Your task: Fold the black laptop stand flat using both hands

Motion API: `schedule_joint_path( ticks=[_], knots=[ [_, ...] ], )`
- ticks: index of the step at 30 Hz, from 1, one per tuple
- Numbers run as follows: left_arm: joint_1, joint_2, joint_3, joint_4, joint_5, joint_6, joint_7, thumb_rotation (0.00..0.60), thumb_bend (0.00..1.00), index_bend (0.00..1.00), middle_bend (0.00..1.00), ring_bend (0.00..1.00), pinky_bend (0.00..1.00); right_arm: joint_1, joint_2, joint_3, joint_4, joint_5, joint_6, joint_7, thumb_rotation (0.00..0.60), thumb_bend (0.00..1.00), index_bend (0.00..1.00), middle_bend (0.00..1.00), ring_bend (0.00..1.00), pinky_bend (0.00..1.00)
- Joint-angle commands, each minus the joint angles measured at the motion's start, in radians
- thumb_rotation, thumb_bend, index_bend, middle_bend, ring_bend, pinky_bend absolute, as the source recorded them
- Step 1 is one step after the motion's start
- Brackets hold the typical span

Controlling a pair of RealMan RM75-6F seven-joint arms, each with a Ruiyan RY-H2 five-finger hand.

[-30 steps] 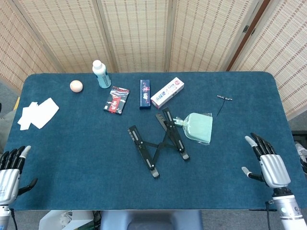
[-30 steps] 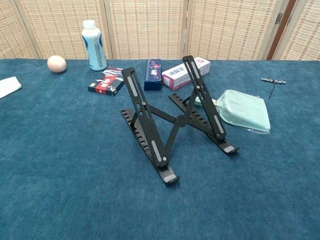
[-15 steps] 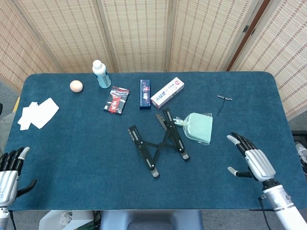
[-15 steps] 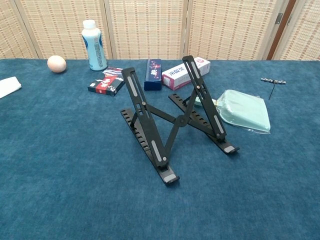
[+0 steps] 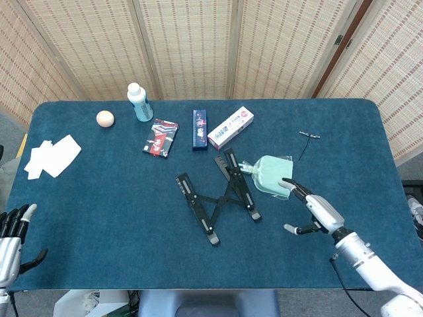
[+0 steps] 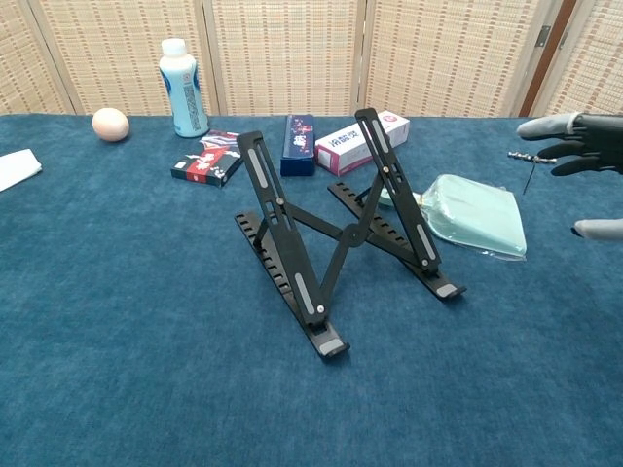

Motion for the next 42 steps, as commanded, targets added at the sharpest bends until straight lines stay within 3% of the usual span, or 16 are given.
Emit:
schedule_joint_path(
  ticks=[1, 10, 28, 35, 42],
  knots=[
    [0.000, 0.000, 0.000, 0.000, -0.001, -0.002, 0.001, 0.600, 0.20, 0.01, 0.08, 0.05, 0.00, 0.045, -0.033, 0.010, 0.040, 0.013, -0.046, 0.065, 0.600, 0.14, 0.00, 0.00, 0.00, 0.09],
    [-0.005, 0.001, 0.001, 0.008, -0.008, -0.021, -0.001, 0.600, 0.20, 0.01, 0.08, 0.05, 0.00, 0.122, -0.109, 0.005, 0.140, 0.032, -0.144, 0.223, 0.600, 0.14, 0.00, 0.00, 0.00, 0.07],
    [-0.010, 0.002, -0.001, 0.015, -0.009, -0.029, -0.004, 0.600, 0.20, 0.01, 0.08, 0.05, 0.00, 0.210, -0.274, -0.009, 0.325, 0.017, -0.177, 0.454, 0.600, 0.14, 0.00, 0.00, 0.00, 0.02],
    [-0.012, 0.004, 0.001, 0.017, -0.001, -0.031, -0.010, 0.600, 0.20, 0.01, 0.08, 0.05, 0.00, 0.222, -0.334, -0.020, 0.361, 0.020, -0.171, 0.496, 0.600, 0.14, 0.00, 0.00, 0.00, 0.00],
    [-0.009, 0.010, 0.002, 0.021, 0.005, -0.025, -0.020, 0.600, 0.20, 0.01, 0.08, 0.05, 0.00, 0.214, -0.376, -0.035, 0.333, 0.017, -0.138, 0.529, 0.600, 0.14, 0.00, 0.00, 0.00, 0.00]
  ],
)
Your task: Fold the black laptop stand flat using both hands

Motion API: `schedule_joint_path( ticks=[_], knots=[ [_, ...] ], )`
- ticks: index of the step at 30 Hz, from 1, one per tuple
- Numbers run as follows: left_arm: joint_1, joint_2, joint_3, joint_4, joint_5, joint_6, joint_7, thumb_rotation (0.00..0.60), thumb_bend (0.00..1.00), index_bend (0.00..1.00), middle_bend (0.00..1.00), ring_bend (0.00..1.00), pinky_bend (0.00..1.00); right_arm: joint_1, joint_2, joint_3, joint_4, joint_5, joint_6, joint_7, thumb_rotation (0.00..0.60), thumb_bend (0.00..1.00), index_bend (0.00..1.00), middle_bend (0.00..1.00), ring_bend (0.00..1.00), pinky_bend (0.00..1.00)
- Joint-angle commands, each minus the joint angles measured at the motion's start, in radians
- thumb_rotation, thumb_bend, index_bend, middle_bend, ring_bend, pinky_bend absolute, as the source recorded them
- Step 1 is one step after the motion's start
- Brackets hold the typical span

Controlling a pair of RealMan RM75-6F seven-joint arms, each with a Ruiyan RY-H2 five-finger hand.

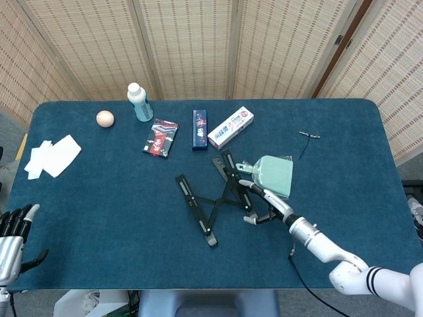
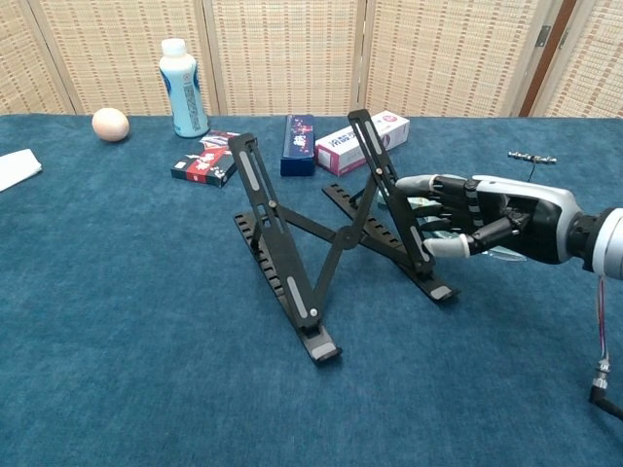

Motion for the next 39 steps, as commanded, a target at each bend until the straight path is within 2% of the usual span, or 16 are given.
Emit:
schedule_joint_path(
  ticks=[1, 7, 12, 22, 25, 30, 39],
  knots=[
    [0.001, 0.002, 0.000, 0.002, 0.000, 0.002, -0.003, 0.600, 0.20, 0.01, 0.08, 0.05, 0.00, -0.007, -0.011, -0.011, -0.032, -0.003, 0.018, 0.021, 0.600, 0.14, 0.00, 0.00, 0.00, 0.00],
    [0.001, 0.003, 0.001, 0.008, 0.003, 0.001, -0.011, 0.600, 0.20, 0.01, 0.08, 0.05, 0.00, -0.022, -0.021, -0.019, -0.104, 0.017, 0.032, 0.036, 0.600, 0.14, 0.00, 0.00, 0.00, 0.00],
    [0.000, 0.005, 0.001, 0.012, 0.003, -0.002, -0.016, 0.600, 0.20, 0.01, 0.08, 0.05, 0.00, -0.048, -0.013, -0.042, -0.177, 0.011, 0.066, -0.009, 0.600, 0.14, 0.00, 0.00, 0.00, 0.00],
    [-0.012, 0.001, 0.002, 0.013, 0.006, -0.019, -0.009, 0.600, 0.20, 0.01, 0.08, 0.05, 0.00, -0.094, 0.102, -0.077, -0.282, 0.008, 0.122, -0.079, 0.600, 0.14, 0.00, 0.00, 0.00, 0.00],
    [-0.014, -0.002, 0.002, 0.011, 0.007, -0.021, -0.003, 0.600, 0.20, 0.01, 0.08, 0.05, 0.00, -0.096, 0.132, -0.064, -0.283, 0.016, 0.134, -0.088, 0.600, 0.14, 0.00, 0.00, 0.00, 0.00],
    [-0.016, -0.007, 0.004, 0.006, 0.006, -0.026, 0.008, 0.600, 0.20, 0.01, 0.08, 0.05, 0.00, -0.082, 0.138, -0.014, -0.253, 0.038, 0.144, -0.075, 0.600, 0.14, 0.00, 0.00, 0.00, 0.00],
    [-0.012, -0.004, 0.007, -0.008, 0.000, -0.025, 0.022, 0.600, 0.20, 0.01, 0.08, 0.05, 0.00, -0.012, 0.096, 0.062, -0.148, 0.097, 0.048, -0.022, 0.600, 0.14, 0.00, 0.00, 0.00, 0.00]
  ],
)
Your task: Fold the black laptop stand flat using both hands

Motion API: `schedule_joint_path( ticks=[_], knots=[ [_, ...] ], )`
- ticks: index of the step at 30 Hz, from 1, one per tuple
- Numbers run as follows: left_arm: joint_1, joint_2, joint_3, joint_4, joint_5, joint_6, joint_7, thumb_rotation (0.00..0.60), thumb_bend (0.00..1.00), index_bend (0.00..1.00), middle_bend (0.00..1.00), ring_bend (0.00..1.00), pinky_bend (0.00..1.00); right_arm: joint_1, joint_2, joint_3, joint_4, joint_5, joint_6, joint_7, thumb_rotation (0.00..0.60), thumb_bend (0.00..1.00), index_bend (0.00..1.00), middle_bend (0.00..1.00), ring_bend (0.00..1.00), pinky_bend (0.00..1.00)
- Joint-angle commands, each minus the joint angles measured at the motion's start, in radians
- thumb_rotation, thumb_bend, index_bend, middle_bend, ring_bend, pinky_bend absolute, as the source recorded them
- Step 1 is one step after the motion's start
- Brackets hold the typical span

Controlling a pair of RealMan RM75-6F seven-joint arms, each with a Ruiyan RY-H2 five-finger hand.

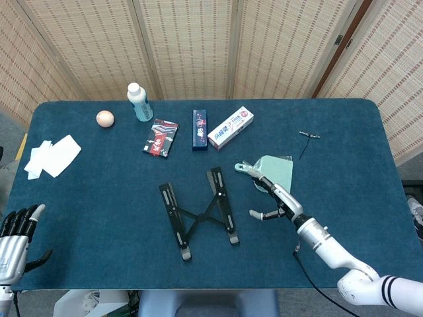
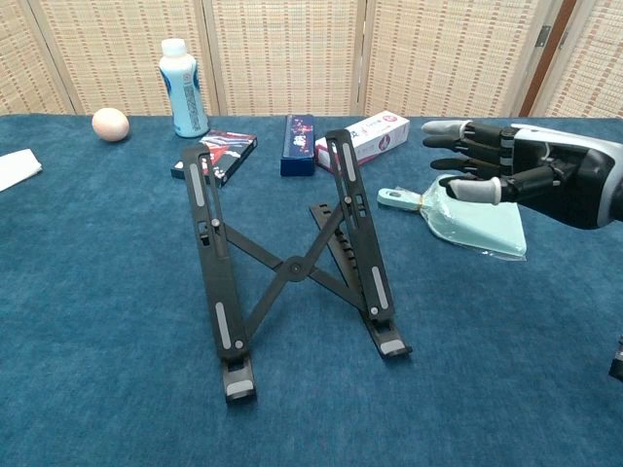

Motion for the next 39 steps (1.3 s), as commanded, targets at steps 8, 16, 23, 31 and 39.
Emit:
schedule_joint_path(
  ticks=[8, 16, 23, 31, 39],
  knots=[
    [0.009, 0.002, 0.001, -0.009, -0.007, 0.010, 0.008, 0.600, 0.20, 0.01, 0.08, 0.05, 0.00, 0.140, -0.100, 0.045, 0.168, -0.031, -0.156, 0.144, 0.600, 0.14, 0.00, 0.00, 0.00, 0.00],
    [0.019, 0.005, 0.003, -0.010, -0.012, 0.021, 0.009, 0.600, 0.20, 0.01, 0.08, 0.05, 0.00, 0.200, -0.167, 0.026, 0.270, -0.098, -0.147, 0.257, 0.600, 0.17, 0.00, 0.12, 0.00, 0.00],
    [0.021, 0.004, 0.003, -0.008, -0.011, 0.022, 0.009, 0.600, 0.20, 0.01, 0.08, 0.05, 0.00, 0.206, -0.189, 0.015, 0.293, -0.101, -0.114, 0.295, 0.600, 0.24, 0.10, 0.29, 0.16, 0.11],
    [0.027, 0.009, 0.003, -0.009, -0.011, 0.031, 0.002, 0.600, 0.20, 0.01, 0.08, 0.05, 0.00, 0.191, -0.122, -0.052, 0.218, -0.208, 0.020, 0.337, 0.600, 0.25, 0.11, 0.30, 0.18, 0.14],
    [0.020, 0.006, 0.005, -0.010, 0.002, 0.022, 0.006, 0.600, 0.20, 0.01, 0.08, 0.05, 0.00, 0.167, -0.004, -0.150, 0.057, -0.326, 0.142, 0.249, 0.600, 0.25, 0.11, 0.28, 0.16, 0.14]
  ],
)
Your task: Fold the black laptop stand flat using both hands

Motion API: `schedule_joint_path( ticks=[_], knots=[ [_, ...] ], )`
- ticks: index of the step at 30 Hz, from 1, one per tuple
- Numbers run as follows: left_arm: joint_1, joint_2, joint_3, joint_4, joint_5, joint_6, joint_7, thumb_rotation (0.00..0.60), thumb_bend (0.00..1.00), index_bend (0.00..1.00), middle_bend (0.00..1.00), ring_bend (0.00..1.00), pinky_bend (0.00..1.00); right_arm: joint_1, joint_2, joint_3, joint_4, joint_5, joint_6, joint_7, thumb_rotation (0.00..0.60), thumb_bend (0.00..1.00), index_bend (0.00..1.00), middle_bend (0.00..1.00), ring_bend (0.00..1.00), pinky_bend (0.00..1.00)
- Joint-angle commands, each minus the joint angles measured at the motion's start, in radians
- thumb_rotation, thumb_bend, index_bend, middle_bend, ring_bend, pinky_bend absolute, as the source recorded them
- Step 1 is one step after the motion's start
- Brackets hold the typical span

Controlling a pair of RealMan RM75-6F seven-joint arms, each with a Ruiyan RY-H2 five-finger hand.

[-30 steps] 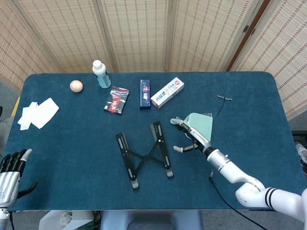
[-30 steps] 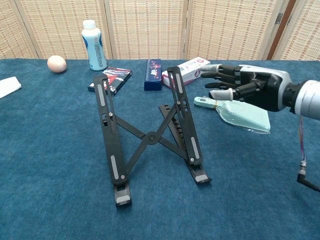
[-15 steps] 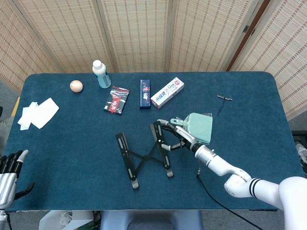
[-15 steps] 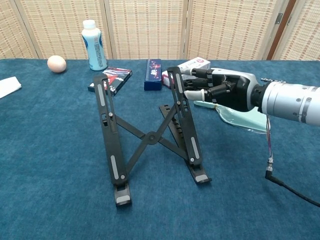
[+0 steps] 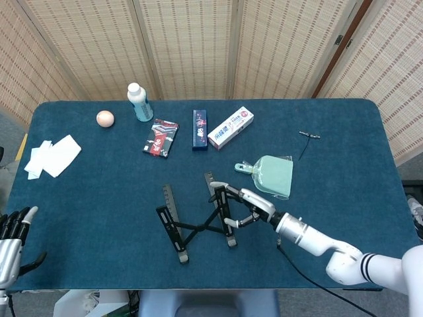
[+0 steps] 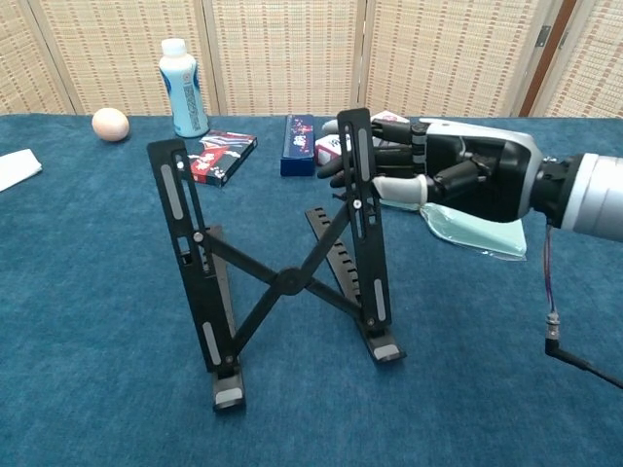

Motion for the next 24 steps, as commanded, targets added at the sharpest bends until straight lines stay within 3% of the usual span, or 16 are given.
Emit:
schedule_joint_path(
  ticks=[1, 11, 24],
  knots=[
    [-0.003, -0.002, 0.002, 0.000, 0.004, -0.005, 0.002, 0.600, 0.20, 0.01, 0.08, 0.05, 0.00, -0.016, 0.055, -0.050, -0.075, -0.048, 0.043, -0.059, 0.600, 0.25, 0.11, 0.27, 0.15, 0.14],
    [-0.011, -0.004, 0.003, 0.001, 0.010, -0.015, 0.004, 0.600, 0.20, 0.01, 0.08, 0.05, 0.00, -0.080, 0.132, -0.140, -0.194, -0.098, 0.148, -0.192, 0.600, 0.24, 0.11, 0.24, 0.11, 0.14],
    [-0.014, -0.006, 0.004, 0.005, 0.012, -0.020, 0.001, 0.600, 0.20, 0.01, 0.08, 0.05, 0.00, -0.106, 0.154, -0.202, -0.247, -0.139, 0.194, -0.253, 0.600, 0.24, 0.11, 0.22, 0.08, 0.14]
  ],
)
